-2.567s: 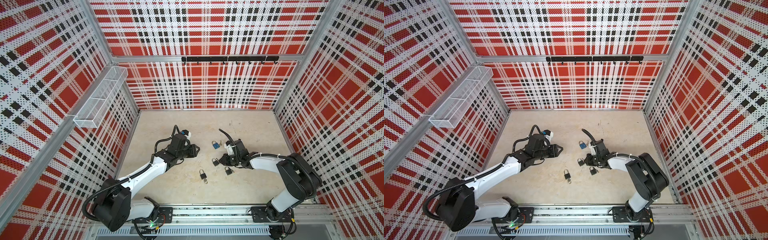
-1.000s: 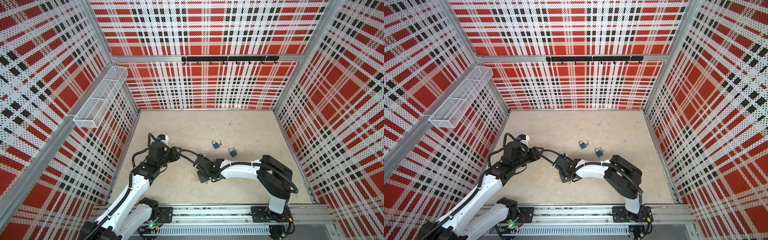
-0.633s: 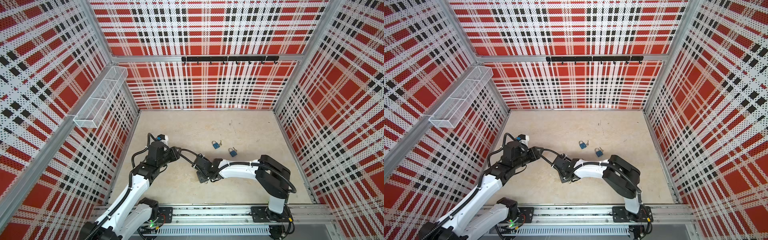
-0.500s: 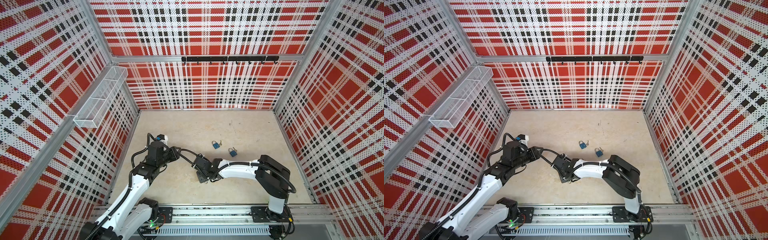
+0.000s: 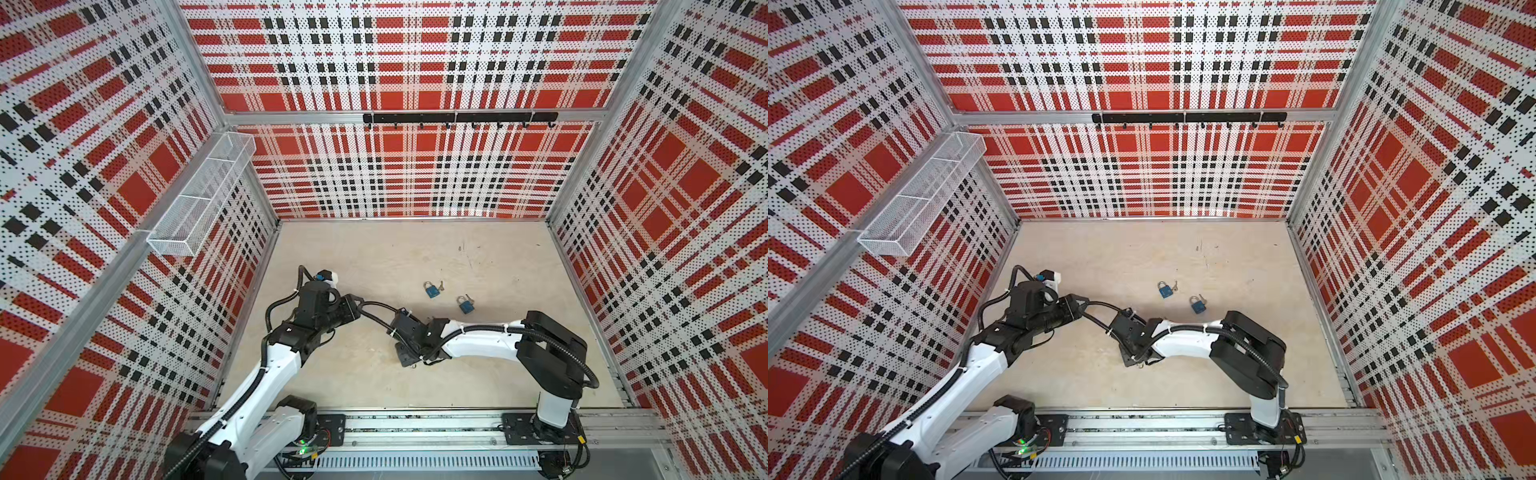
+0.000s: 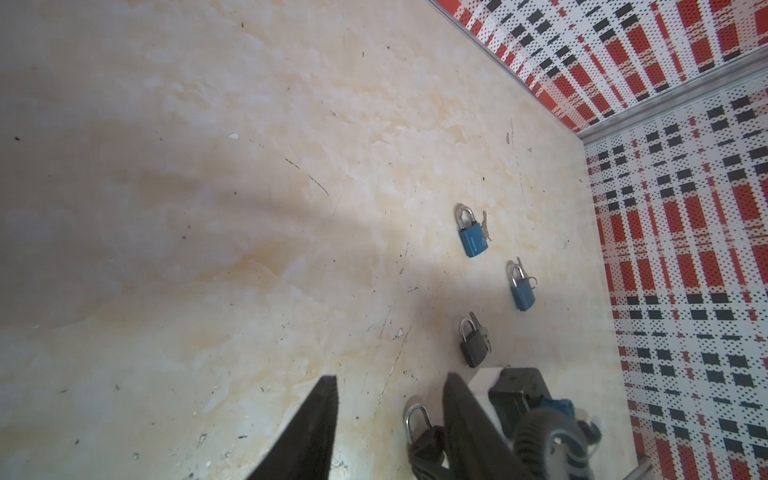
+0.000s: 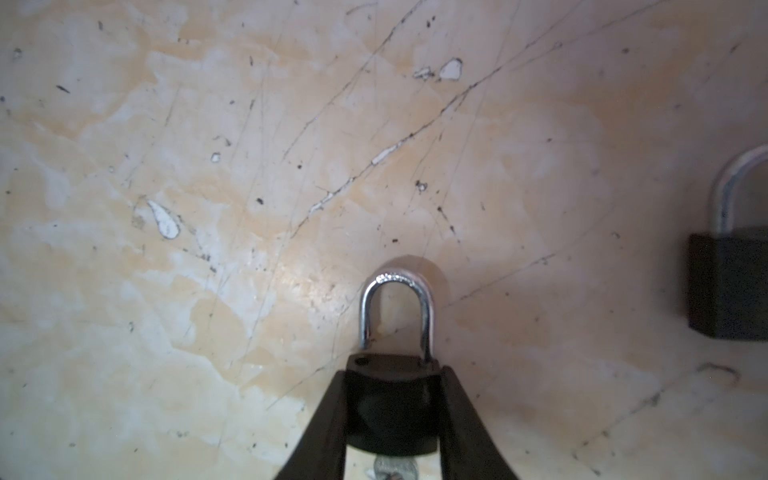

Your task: Lock with the key

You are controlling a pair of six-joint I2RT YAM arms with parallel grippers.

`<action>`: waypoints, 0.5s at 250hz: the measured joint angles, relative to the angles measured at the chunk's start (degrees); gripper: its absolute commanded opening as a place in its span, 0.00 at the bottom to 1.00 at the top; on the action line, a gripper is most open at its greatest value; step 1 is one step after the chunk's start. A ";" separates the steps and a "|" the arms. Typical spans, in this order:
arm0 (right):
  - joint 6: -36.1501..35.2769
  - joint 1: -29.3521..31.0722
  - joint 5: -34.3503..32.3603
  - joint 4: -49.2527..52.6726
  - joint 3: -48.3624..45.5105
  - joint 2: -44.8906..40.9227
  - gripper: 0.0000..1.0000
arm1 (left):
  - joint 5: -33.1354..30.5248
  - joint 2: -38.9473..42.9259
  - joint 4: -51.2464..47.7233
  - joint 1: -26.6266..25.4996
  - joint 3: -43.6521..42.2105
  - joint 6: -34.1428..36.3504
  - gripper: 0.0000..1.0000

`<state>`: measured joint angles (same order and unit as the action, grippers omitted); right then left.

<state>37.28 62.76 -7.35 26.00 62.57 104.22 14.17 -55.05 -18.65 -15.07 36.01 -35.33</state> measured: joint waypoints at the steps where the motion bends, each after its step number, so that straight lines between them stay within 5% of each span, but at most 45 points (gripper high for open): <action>1: -0.02 -0.04 0.04 -0.04 -0.09 -0.11 0.18 | 0.00 0.00 -0.02 0.00 0.04 0.02 0.45; 125: -5.18 -7.82 5.75 -3.61 -5.70 -12.22 0.17 | 4.26 -3.87 -3.28 -0.48 3.58 2.47 0.41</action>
<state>32.10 54.94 -1.61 22.39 56.86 92.01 18.44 -58.92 -21.93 -15.55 39.59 -32.86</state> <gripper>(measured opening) 0.329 0.415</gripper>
